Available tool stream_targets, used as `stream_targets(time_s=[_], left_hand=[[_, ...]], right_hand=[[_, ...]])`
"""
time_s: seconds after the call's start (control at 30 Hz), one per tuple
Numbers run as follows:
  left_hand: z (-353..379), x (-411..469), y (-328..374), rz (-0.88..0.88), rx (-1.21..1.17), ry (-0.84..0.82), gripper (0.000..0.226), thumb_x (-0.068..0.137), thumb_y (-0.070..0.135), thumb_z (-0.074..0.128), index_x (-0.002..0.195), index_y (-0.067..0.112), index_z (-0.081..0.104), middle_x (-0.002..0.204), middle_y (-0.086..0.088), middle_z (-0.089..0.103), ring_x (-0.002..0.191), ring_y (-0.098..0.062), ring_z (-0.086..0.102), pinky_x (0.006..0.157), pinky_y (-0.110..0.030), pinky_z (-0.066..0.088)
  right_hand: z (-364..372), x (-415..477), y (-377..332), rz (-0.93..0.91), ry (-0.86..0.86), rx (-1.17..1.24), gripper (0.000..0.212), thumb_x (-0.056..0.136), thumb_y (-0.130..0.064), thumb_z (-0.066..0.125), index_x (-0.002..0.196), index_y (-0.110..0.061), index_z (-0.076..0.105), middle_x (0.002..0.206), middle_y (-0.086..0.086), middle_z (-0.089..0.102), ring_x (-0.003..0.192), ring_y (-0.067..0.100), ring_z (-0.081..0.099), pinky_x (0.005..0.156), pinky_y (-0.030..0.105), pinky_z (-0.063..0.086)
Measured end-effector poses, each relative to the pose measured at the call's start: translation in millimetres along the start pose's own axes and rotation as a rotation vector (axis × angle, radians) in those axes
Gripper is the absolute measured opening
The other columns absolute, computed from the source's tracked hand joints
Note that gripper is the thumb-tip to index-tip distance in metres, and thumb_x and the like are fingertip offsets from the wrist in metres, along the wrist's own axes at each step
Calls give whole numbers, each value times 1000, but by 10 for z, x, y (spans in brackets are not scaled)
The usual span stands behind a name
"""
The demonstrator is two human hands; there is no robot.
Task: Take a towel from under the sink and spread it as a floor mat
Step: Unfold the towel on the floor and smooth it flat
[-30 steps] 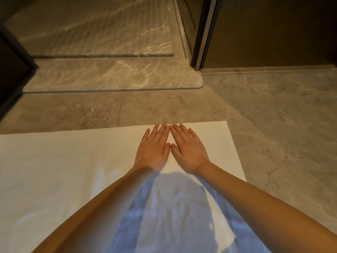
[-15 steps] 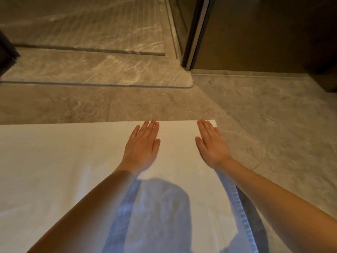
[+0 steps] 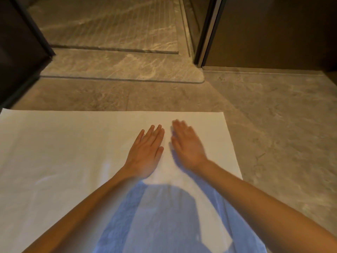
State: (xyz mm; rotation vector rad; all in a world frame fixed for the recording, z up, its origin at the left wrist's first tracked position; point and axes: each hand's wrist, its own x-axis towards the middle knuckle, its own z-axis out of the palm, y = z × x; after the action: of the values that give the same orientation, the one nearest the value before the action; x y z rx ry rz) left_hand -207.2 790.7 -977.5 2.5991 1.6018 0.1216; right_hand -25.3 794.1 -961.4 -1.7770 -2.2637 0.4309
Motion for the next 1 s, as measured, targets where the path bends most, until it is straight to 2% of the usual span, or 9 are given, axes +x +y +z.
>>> stream_targets(time_s=[0.1,0.2,0.33,0.53,0.77,1.0], left_hand=[[119,-141,-16,-42,-10,-68,56,103,30,16,151,17,-10,163,2,-8,147,-12,-16,115,-30,-19],[178,-177,-11,-42,12,-58,58,99,30,12,148,17,-16,162,2,-12,148,-15,-16,119,-34,-13],[182,-175,-28,-54,-42,-50,58,100,35,6,155,17,-4,163,2,-6,149,-14,-10,121,-35,-7],[207,-178,-18,-51,-41,-39,62,97,39,-1,155,18,-1,163,4,-6,149,-12,-8,121,-36,-3],[244,-152,-24,-52,-39,-27,62,98,39,4,155,16,10,163,2,6,150,-14,3,121,-36,2],[213,-151,-26,-57,-66,-61,59,101,39,10,156,16,5,164,3,0,150,-13,-4,121,-36,-2]], right_hand=[[337,-149,-390,-19,-51,60,56,104,-33,24,155,-15,13,163,3,13,150,16,4,121,30,-2],[470,-196,-408,7,-42,17,57,104,-36,20,156,-18,6,163,-1,9,150,11,-1,121,30,-5],[465,-249,-235,40,-54,-65,59,102,-43,13,155,-20,2,163,-4,1,149,10,-7,120,31,-8],[220,-555,337,189,2,-103,59,100,-42,7,155,-24,-1,163,-8,-2,147,6,-10,118,26,-10],[-86,-979,943,426,73,-74,56,104,-32,22,156,-16,7,163,1,7,150,15,1,121,33,0],[-135,-1009,925,427,49,-94,57,104,-32,22,156,-13,7,163,4,7,150,18,3,122,37,2]])
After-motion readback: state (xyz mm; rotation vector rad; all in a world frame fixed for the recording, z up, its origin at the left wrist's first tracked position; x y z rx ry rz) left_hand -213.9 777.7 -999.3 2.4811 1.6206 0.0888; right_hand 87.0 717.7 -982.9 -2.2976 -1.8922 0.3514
